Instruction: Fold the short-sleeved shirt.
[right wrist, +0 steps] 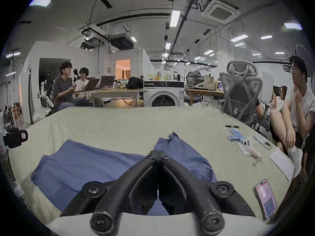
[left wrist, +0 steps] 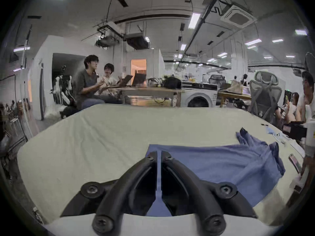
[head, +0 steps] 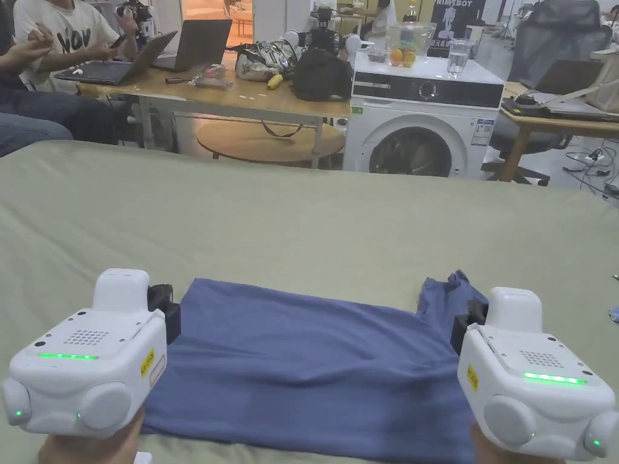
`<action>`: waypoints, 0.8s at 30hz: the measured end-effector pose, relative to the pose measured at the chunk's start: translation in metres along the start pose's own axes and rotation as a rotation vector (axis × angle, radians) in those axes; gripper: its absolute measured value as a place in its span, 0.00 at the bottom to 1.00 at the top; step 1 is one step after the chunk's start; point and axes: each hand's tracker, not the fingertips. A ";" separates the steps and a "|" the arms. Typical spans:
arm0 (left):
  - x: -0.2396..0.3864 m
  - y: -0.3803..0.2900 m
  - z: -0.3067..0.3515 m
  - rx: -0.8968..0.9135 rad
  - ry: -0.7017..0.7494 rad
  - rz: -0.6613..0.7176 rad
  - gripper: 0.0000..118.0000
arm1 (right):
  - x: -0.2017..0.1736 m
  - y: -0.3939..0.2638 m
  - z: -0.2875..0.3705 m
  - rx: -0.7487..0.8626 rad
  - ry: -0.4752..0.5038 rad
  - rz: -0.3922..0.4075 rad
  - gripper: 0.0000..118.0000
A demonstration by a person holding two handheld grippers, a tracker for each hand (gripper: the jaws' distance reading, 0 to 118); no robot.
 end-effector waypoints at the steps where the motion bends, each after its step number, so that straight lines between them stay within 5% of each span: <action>1: -0.003 0.003 -0.007 -0.023 -0.019 0.021 0.00 | -0.002 0.002 -0.003 0.004 0.005 -0.002 0.00; 13: -0.051 0.056 -0.196 -0.493 -0.158 0.097 0.00 | -0.006 0.010 -0.068 -0.130 0.067 0.033 0.00; 18: -0.064 0.058 -0.271 -0.682 -0.149 0.167 0.41 | -0.001 0.004 -0.087 -0.185 0.066 0.047 0.00; 24: -0.058 0.024 -0.325 -0.901 -0.139 0.158 0.45 | 0.011 -0.007 -0.096 -0.237 0.044 0.064 0.00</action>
